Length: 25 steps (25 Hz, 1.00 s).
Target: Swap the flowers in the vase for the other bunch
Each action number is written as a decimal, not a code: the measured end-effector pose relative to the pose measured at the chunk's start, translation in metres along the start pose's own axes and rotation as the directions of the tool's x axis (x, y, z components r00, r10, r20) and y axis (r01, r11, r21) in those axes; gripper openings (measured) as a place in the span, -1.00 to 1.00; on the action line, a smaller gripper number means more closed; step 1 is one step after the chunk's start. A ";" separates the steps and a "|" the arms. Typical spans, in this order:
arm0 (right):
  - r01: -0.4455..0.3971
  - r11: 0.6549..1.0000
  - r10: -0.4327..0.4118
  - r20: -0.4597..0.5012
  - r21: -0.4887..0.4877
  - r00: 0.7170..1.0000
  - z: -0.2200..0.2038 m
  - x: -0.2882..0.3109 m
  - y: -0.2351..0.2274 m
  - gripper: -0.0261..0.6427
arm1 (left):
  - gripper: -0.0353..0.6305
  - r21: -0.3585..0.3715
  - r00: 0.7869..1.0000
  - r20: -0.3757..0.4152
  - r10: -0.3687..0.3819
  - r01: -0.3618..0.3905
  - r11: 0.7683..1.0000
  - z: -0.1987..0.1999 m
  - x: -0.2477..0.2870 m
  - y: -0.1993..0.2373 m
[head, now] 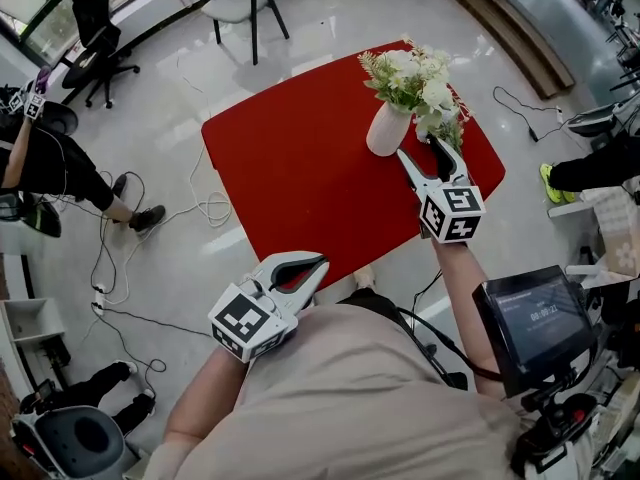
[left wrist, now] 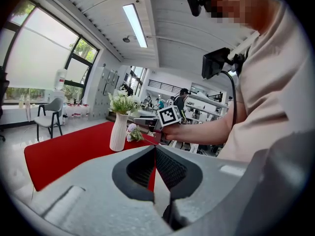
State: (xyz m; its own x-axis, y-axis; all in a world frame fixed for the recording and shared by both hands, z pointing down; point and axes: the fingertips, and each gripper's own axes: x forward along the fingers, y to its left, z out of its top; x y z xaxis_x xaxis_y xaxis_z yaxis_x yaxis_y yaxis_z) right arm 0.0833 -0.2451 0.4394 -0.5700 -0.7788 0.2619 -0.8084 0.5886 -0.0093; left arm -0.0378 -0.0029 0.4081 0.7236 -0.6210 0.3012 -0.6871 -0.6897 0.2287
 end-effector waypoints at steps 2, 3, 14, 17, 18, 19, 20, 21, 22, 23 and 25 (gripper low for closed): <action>0.009 1.000 -0.009 -0.009 0.009 1.000 -0.006 -0.010 0.004 0.03 | -0.87 0.003 1.000 -0.004 -0.016 0.016 1.000 -0.002 -0.003 -0.003; 0.010 1.000 -0.010 -0.015 0.011 1.000 -0.010 -0.015 0.008 0.00 | -0.87 0.006 1.000 -0.007 -0.023 0.024 1.000 -0.003 -0.005 -0.003; 0.010 0.997 -0.009 -0.016 0.072 1.000 -0.027 -0.086 0.087 -0.75 | -0.87 0.029 0.994 -0.022 -0.111 0.112 0.993 -0.026 -0.049 -0.022; -0.003 0.999 0.005 -0.025 0.051 1.000 -0.030 -0.095 0.100 -0.82 | -0.87 0.028 0.991 -0.025 -0.134 0.135 0.990 -0.026 -0.042 -0.022; -0.008 0.999 0.009 -0.025 0.041 1.000 -0.029 -0.098 0.105 -0.83 | -0.87 0.030 0.990 -0.025 -0.142 0.143 0.989 -0.026 -0.041 -0.023; -0.015 0.999 0.016 -0.025 0.032 1.000 -0.028 -0.101 0.111 -0.83 | -0.87 0.032 0.988 -0.025 -0.149 0.150 0.988 -0.026 -0.040 -0.023; -0.024 0.999 0.025 -0.026 0.027 0.999 -0.027 -0.103 0.117 -0.83 | -0.87 0.034 0.988 -0.026 -0.154 0.155 0.987 -0.027 -0.040 -0.023; -0.035 0.999 0.036 -0.027 0.023 0.999 -0.026 -0.105 0.123 -0.84 | -0.87 0.034 0.987 -0.027 -0.157 0.158 0.987 -0.027 -0.040 -0.023; -0.048 0.999 0.048 -0.029 0.019 0.998 -0.025 -0.106 0.129 -0.84 | -0.87 0.032 0.987 -0.028 -0.158 0.159 0.987 -0.028 -0.041 -0.022; -0.060 0.998 0.061 -0.032 0.012 0.998 -0.025 -0.108 0.136 -0.84 | -0.87 0.029 0.987 -0.030 -0.159 0.160 0.987 -0.028 -0.041 -0.021; -0.082 0.997 0.082 -0.040 -0.008 0.996 -0.025 -0.110 0.147 -0.85 | -0.87 0.024 0.986 -0.034 -0.162 0.163 0.986 -0.029 -0.039 -0.018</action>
State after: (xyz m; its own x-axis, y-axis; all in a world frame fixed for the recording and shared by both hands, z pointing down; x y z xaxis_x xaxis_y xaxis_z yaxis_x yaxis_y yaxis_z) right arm 0.0306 -0.0674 0.4335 -0.6277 -0.7189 0.2987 -0.7578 0.6520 -0.0233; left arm -0.0554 0.0447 0.4187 0.8227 -0.4881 0.2914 -0.5582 -0.7905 0.2521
